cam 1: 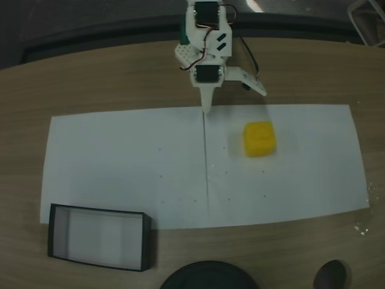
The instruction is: Grab a yellow square and put it in the box.
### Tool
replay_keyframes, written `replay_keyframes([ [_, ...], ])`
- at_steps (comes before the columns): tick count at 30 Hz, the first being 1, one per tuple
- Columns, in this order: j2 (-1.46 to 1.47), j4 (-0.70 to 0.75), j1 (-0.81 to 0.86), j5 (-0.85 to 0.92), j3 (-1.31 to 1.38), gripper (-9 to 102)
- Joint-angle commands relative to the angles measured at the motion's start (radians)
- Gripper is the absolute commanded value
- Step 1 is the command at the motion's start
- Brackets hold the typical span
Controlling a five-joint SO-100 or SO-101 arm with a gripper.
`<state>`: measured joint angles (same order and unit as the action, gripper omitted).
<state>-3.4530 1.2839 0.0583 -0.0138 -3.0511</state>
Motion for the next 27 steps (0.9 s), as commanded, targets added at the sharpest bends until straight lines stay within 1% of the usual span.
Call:
replay_keyframes([
  [1,-0.02,0.009,0.003,-0.015,0.052,0],
  [23,-0.021,0.002,-0.006,-0.009,0.069,0],
  [27,-0.02,-0.124,-0.014,0.002,0.17,1],
])
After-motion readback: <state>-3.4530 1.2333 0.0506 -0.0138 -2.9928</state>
